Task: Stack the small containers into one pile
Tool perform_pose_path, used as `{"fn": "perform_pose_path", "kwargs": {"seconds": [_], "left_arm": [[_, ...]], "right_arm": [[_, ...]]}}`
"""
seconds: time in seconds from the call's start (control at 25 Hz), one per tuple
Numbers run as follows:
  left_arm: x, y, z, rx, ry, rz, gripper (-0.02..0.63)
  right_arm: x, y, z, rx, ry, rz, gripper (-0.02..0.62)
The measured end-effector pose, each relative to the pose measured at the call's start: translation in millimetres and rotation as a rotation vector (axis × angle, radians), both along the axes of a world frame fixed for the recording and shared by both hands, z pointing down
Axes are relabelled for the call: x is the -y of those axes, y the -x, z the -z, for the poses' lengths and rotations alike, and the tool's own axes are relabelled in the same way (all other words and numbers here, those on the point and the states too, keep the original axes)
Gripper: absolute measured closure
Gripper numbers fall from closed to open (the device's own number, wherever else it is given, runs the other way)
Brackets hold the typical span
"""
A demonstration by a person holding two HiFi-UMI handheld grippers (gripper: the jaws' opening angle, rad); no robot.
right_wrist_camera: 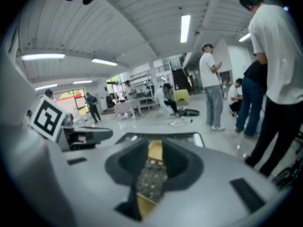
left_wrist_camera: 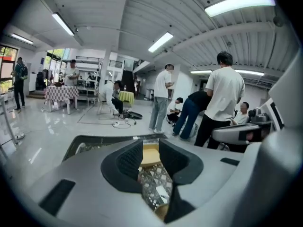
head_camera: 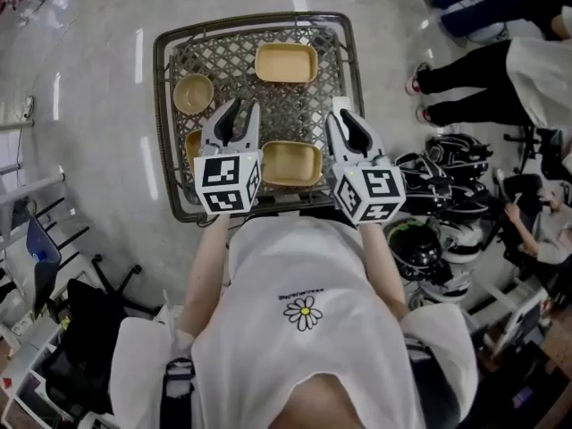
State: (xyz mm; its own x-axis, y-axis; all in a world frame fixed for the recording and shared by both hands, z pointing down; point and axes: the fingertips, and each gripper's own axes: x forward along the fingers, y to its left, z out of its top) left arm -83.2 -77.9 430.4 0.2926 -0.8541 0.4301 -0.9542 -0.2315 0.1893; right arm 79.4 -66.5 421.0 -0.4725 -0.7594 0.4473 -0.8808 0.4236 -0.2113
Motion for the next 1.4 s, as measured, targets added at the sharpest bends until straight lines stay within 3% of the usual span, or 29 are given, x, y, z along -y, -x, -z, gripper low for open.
{"fn": "perform_pose_path", "kwargs": {"seconds": [0.12, 0.24, 0.44, 0.56, 0.84, 1.04, 1.24, 1.4], "left_arm": [[-35.9, -12.0, -50.4, -0.016, 0.161, -0.063, 0.471], [-68.8, -11.9, -102.0, -0.001, 0.314, -0.047, 0.471], [-111.5, -11.6, -164.9, 0.120, 0.464, -0.082, 0.471], [-126.1, -14.9, -188.5, 0.121, 0.539, -0.090, 0.472], [-139.7, -22.6, -215.3, 0.105, 0.651, -0.124, 0.471], [-151.3, -30.3, -230.3, 0.082, 0.745, -0.141, 0.471], [-152.9, -30.2, -238.5, 0.077, 0.763, -0.108, 0.477], [-148.3, -25.9, -239.9, 0.099, 0.749, -0.079, 0.535]], "right_arm": [[-20.1, -6.0, -43.0, -0.006, 0.136, 0.001, 0.493], [-45.8, -14.7, -86.6, -0.047, 0.254, 0.010, 0.482], [-79.2, -24.7, -142.8, -0.035, 0.446, -0.015, 0.456], [-87.8, -29.7, -168.0, 0.000, 0.533, -0.047, 0.456], [-118.3, -33.3, -222.1, -0.106, 0.679, -0.004, 0.456], [-131.0, -27.0, -231.5, -0.109, 0.739, 0.028, 0.456], [-134.8, -28.2, -241.0, -0.086, 0.796, 0.012, 0.456], [-138.8, -29.6, -250.1, -0.069, 0.843, -0.006, 0.469]]}}
